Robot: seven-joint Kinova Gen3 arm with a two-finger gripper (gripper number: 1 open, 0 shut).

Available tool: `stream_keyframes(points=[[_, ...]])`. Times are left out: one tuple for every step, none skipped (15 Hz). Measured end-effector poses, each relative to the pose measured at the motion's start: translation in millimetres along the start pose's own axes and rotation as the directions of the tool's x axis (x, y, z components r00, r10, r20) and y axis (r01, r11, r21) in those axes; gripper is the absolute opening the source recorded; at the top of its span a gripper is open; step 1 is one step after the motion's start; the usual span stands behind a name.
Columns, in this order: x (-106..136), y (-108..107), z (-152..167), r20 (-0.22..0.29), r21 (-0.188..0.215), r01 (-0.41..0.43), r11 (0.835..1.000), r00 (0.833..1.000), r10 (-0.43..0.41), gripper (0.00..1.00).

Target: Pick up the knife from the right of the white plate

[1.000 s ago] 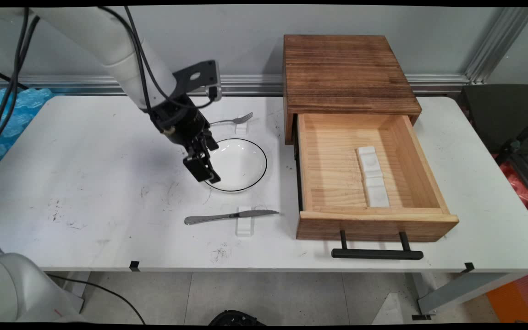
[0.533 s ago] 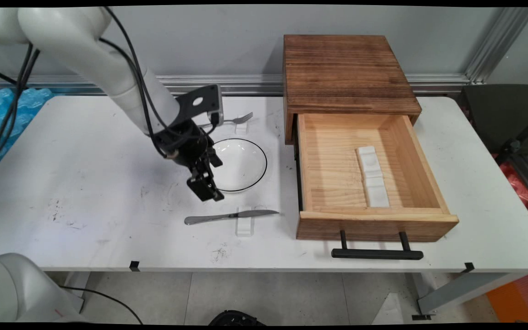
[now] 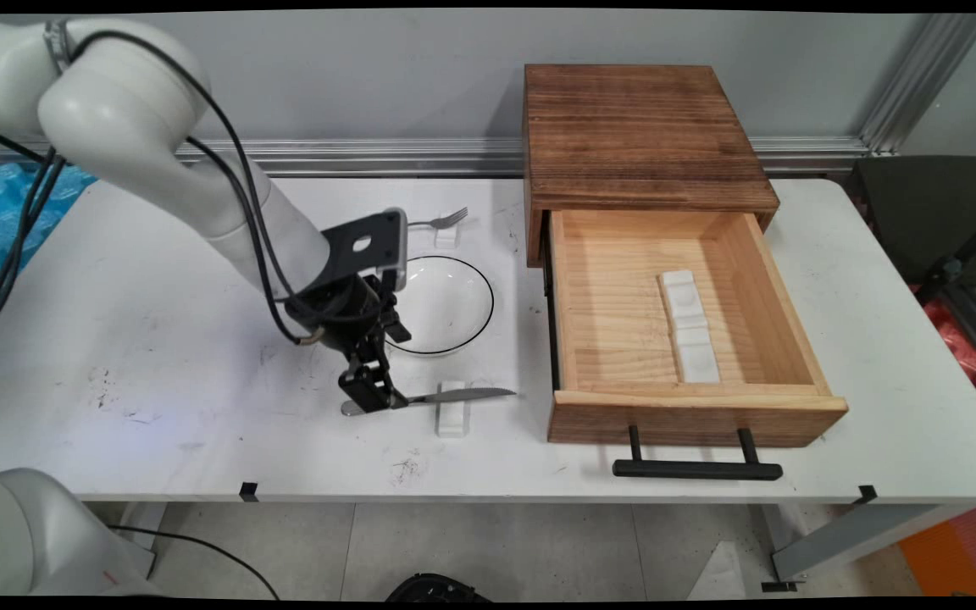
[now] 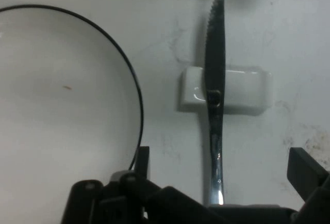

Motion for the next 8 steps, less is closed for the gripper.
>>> stream_keyframes(points=[[-1.8, 2.1, 4.2, 0.0, 0.002, -0.01, 1.0, 1.0, 0.01, 1.0], [-3.4, 4.0, 8.4, -0.002, 0.005, -0.017, 1.0, 1.0, 0.017, 1.0], [-4.4, 5.3, 12.0, -0.003, 0.008, -0.021, 1.0, 1.0, 0.021, 1.0], [-4.9, 6.2, 14.6, -0.004, 0.011, -0.022, 1.0, 1.0, 0.022, 1.0], [-5.4, 7.3, 18.3, -0.005, 0.015, -0.023, 1.0, 1.0, 0.023, 1.0], [-5.5, 8.5, 22.8, -0.008, 0.019, -0.021, 1.0, 1.0, 0.021, 1.0], [-5.5, 9.9, 27.7, -0.011, 0.025, -0.016, 1.0, 1.0, 0.016, 1.0], [-5.4, 10.7, 30.6, -0.013, 0.028, -0.013, 1.0, 1.0, 0.013, 1.0]])
